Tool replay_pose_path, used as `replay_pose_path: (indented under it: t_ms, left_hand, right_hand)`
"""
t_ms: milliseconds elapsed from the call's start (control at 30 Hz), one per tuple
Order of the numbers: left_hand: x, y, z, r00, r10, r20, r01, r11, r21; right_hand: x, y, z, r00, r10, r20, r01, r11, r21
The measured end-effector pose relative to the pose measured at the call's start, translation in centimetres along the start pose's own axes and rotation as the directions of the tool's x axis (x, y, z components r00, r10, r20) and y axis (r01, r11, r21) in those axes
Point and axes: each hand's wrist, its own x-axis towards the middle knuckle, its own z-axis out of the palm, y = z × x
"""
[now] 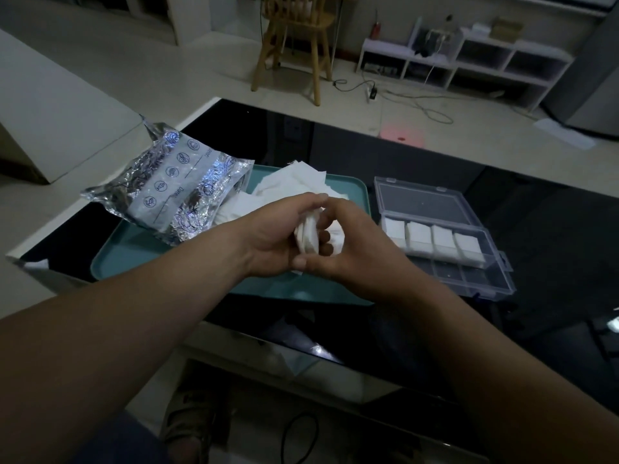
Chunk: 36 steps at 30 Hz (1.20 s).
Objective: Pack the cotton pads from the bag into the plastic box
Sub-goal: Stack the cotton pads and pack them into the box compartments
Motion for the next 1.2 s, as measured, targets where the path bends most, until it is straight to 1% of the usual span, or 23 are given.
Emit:
replay_pose_path:
  t_ms: [67, 167, 233, 367, 500, 600, 733, 867, 967, 1033, 1100, 1200]
  left_hand:
    - [0.2, -0.2, 0.1, 0.998, 0.002, 0.07, -0.003, 1.0, 0.002]
    - [0.3, -0.2, -0.1, 0.992, 0.0, 0.124, -0.001, 1.0, 0.007]
    - [0.2, 0.0, -0.5, 0.995, 0.013, 0.095, -0.016, 0.999, 0.029]
    - [0.4, -0.1, -0.9, 0.998, 0.067, 0.015, -0.067, 0.997, 0.047]
    - [0.6, -0.4, -0.8, 0.998, 0.05, 0.031, -0.051, 0.997, 0.054]
    - [0.4, -0.6, -0.7, 0.999, 0.029, 0.029, -0.029, 1.0, -0.012]
    - [0.1, -0.5, -0.8, 0.997, 0.078, 0.005, -0.078, 0.997, -0.017]
    - [0.0, -0.6, -0.5, 0.994, 0.108, 0.019, -0.108, 0.994, 0.03]
    - [0.0, -0.6, -0.6, 0.997, 0.073, 0.035, -0.075, 0.995, 0.059]
    - [0.0, -0.7, -0.6, 0.999, 0.05, 0.011, -0.05, 0.997, 0.051]
    - [0.1, -0.7, -0.7, 0.998, 0.06, -0.019, -0.059, 0.997, 0.041]
    - [0.0, -0.8, -0.3, 0.997, 0.078, -0.026, -0.076, 0.996, 0.053]
  right_hand:
    - [0.1, -0.1, 0.1, 0.999, 0.021, 0.039, -0.024, 0.997, 0.073]
    - [0.4, 0.3, -0.2, 0.999, 0.028, -0.03, -0.025, 0.996, 0.086]
    - [0.5, 0.7, -0.7, 0.998, 0.05, -0.048, -0.046, 0.996, 0.076]
    - [0.5, 0.6, -0.7, 0.998, 0.062, -0.008, -0.061, 0.992, 0.108]
    - [0.9, 0.4, 0.4, 0.999, 0.036, 0.007, -0.036, 0.994, 0.106]
    - [0.9, 0.8, 0.4, 0.999, 0.037, -0.021, -0.035, 0.994, 0.101]
    - [0.8, 1.0, -0.2, 0.999, 0.036, -0.03, -0.032, 0.992, 0.119]
    - [0.6, 0.7, -0.1, 0.999, 0.042, -0.006, -0.041, 0.987, 0.155]
    - [0.6, 0.8, -0.3, 0.999, 0.043, -0.013, -0.04, 0.979, 0.198]
    - [0.6, 1.0, -0.5, 0.997, 0.064, -0.029, -0.056, 0.974, 0.221]
    - [0.7, 1.1, -0.7, 0.997, 0.068, -0.037, -0.056, 0.968, 0.246]
    - [0.7, 1.1, -0.3, 0.999, 0.049, -0.007, -0.046, 0.966, 0.253]
